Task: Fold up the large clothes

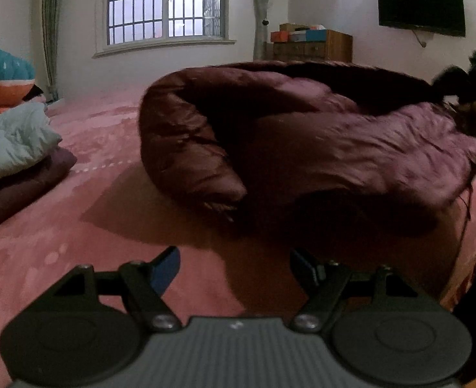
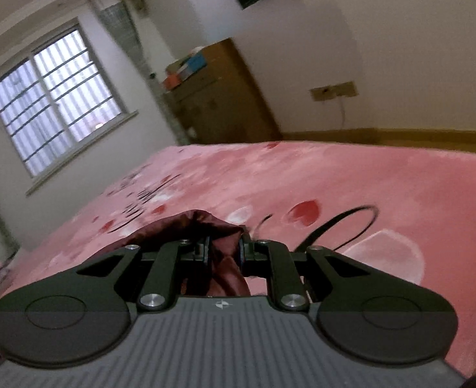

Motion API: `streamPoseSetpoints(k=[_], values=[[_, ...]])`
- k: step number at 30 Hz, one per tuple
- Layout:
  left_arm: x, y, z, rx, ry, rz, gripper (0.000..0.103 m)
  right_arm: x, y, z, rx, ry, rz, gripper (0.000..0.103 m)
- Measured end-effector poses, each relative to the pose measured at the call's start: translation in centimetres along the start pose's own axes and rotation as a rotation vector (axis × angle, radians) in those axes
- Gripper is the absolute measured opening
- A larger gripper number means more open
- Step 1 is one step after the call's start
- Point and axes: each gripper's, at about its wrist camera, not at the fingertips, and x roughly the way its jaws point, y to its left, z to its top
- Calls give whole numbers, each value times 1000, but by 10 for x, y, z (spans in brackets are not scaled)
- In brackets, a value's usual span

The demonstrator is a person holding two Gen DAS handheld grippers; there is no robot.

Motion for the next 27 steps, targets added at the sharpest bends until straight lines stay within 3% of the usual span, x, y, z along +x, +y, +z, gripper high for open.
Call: streamPoseSetpoints(k=[10, 16, 17, 18, 22, 24, 27], values=[[36, 13, 39, -120, -26, -35, 77, 8, -19, 3, -23, -10, -189, 19], [74, 14, 56, -131, -6, -22, 79, -21, -13, 8, -90, 37, -188, 43], [78, 12, 56, -134, -3, -14, 79, -22, -16, 8, -105, 35, -185, 52], [83, 13, 57, -137, 2, -1, 79, -24, -17, 8, -124, 35, -183, 64], [101, 17, 63, -139, 28, 76, 75, -37, -14, 8, -194, 31, -159, 77], [106, 23, 72, -149, 18, 98, 70, -42, -10, 8, -231, 21, -150, 92], [113, 28, 89, -147, -4, 158, 67, -56, -2, 5, -312, -9, -120, 101]])
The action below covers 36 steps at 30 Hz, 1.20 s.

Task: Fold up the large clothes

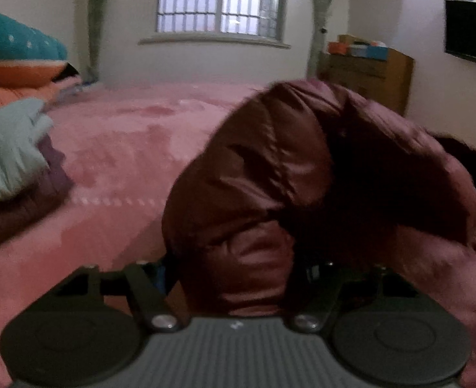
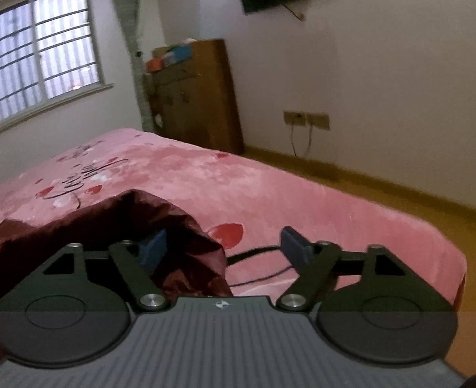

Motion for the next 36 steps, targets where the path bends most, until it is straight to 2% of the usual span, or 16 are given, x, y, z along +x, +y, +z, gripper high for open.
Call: streamPoseSetpoints(k=[5, 10, 14, 20, 25, 27, 29, 32, 34, 35, 36], values=[[14, -1, 47, 18, -91, 80, 65, -28, 14, 0, -77, -69, 72, 102], [34, -12, 98, 76, -180, 101, 65, -42, 38, -1, -123, -109, 273, 103], [58, -30, 124, 185, -188, 108, 66, -46, 68, -4, -221, -92, 378, 103], [85, -35, 138, 227, -171, 70, 73, -40, 100, -17, -383, -49, 341, 103], [100, -19, 139, 163, -124, 56, 87, -14, 104, -16, -372, -16, 300, 103], [101, -10, 136, 129, -106, 55, 88, -2, 111, -17, -385, 16, 286, 103], [98, -2, 133, 112, -99, 47, 89, 2, 111, -18, -384, 39, 309, 103], [82, 11, 119, 90, -98, 28, 91, 5, 116, -20, -416, 33, 312, 102], [68, 20, 105, 64, -89, 10, 93, 7, 116, -20, -410, 31, 334, 85], [60, 25, 95, 55, -80, 1, 93, 9, 116, -20, -401, 32, 338, 64], [56, 27, 90, 51, -67, -4, 93, 11, 115, -19, -392, 34, 340, 48]])
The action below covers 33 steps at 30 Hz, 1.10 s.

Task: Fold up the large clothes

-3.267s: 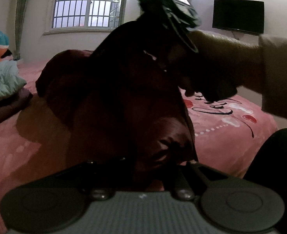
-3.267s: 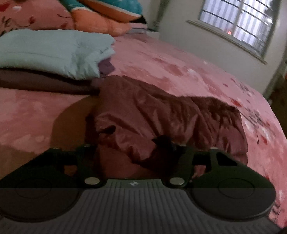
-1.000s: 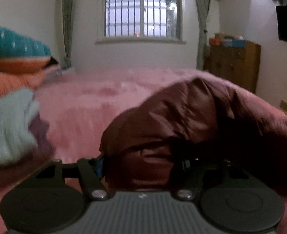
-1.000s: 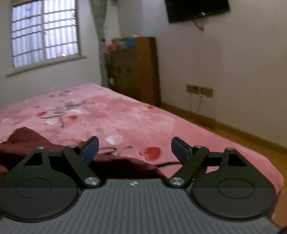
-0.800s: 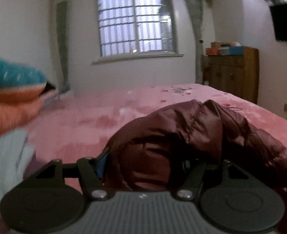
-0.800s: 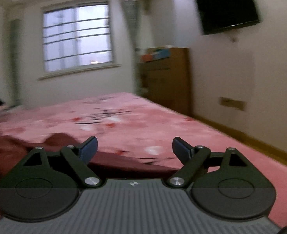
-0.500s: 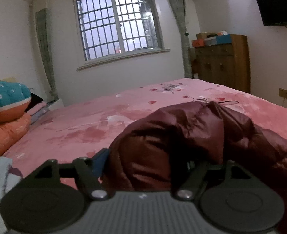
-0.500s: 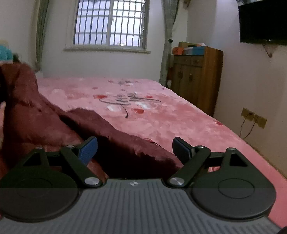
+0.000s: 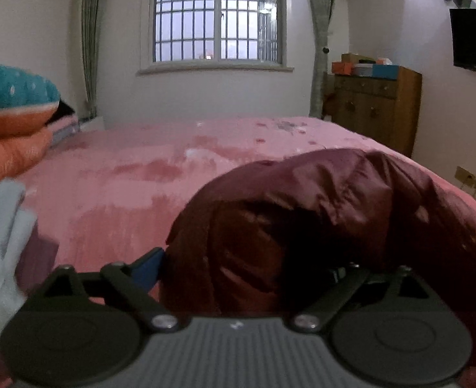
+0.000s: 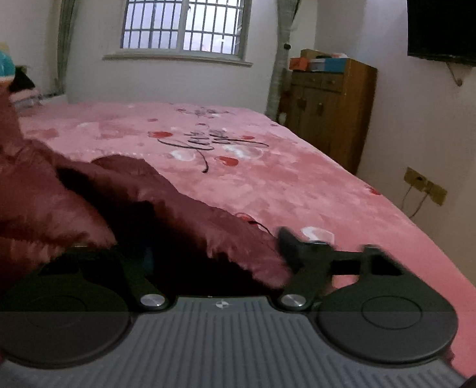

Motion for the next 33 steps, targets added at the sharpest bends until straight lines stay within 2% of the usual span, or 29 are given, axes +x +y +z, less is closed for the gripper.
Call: streamPoseSetpoints(k=[2, 5, 8, 13, 16, 20, 22, 23, 24, 25, 26, 29, 33], values=[[-14, 3, -14, -7, 26, -11, 93, 2, -6, 3, 25, -6, -12, 37], [-34, 4, -33, -30, 68, -42, 93, 4, -24, 7, 121, -19, -45, 31], [-53, -1, -49, -56, 104, -108, 93, 0, -56, 7, 256, -20, -113, 30], [-82, -20, -77, -54, 156, -232, 93, -17, -131, -11, 524, -20, -281, 30], [-88, -32, -90, -70, 192, -304, 93, -31, -166, -31, 625, -8, -402, 30], [-84, -46, -104, -77, 227, -376, 93, -44, -203, -58, 740, 30, -494, 31], [-78, -49, -109, -105, 247, -403, 93, -48, -210, -67, 765, 51, -527, 37], [-76, -52, -113, -123, 260, -415, 93, -49, -213, -71, 772, 61, -538, 45], [-73, -53, -115, -132, 266, -425, 93, -50, -215, -74, 780, 80, -537, 59], [-72, -54, -118, -139, 268, -436, 93, -50, -215, -77, 785, 92, -535, 64], [-70, -55, -119, -146, 267, -452, 93, -49, -214, -79, 786, 100, -534, 68], [-61, -62, -125, -180, 298, -500, 94, -51, -207, -80, 774, 125, -505, 73], [-50, -68, -131, -227, 318, -530, 97, -52, -197, -75, 743, 157, -458, 95]])
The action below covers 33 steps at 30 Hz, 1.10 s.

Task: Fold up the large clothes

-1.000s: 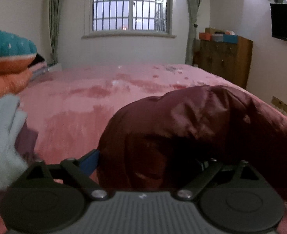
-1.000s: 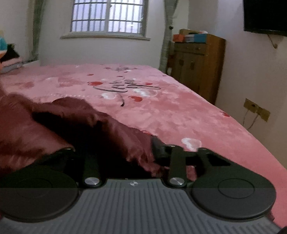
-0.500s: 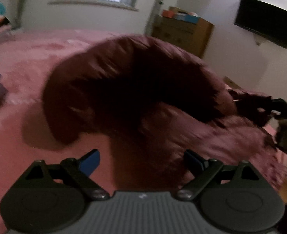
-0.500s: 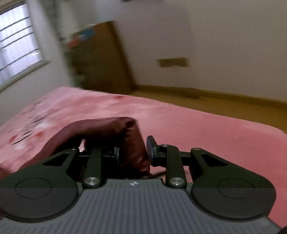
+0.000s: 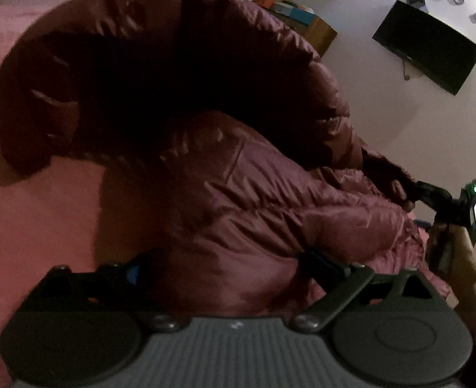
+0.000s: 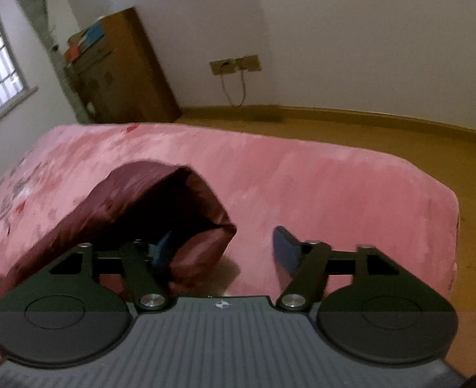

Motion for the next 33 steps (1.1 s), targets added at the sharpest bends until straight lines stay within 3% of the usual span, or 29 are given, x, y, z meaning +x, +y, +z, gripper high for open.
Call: streamPoseSetpoints(k=[5, 8, 16, 20, 23, 25, 28, 30, 33], values=[[6, -3, -2, -43, -22, -15, 99, -6, -5, -12, 64, 68, 81, 101], [5, -3, -3, -81, -45, -31, 94, -16, -11, -20, 115, 107, 127, 103], [2, -6, -7, -136, -84, -48, 49, -43, 5, -53, 106, 243, 253, 103], [-6, -9, -6, -129, -102, -57, 39, -48, 14, -67, 75, 282, 269, 103], [-8, -11, -6, -142, -108, -69, 34, -43, 18, -75, 80, 340, 342, 103], [-11, -12, -6, -151, -115, -81, 31, -34, 22, -80, 108, 383, 416, 96], [-17, -10, -8, -175, -130, -100, 27, -23, 23, -86, 162, 437, 498, 74], [-21, -10, -8, -186, -141, -110, 26, -17, 22, -86, 216, 450, 540, 45], [-27, -14, -7, -175, -161, -118, 23, -15, 17, -85, 305, 437, 622, 29]])
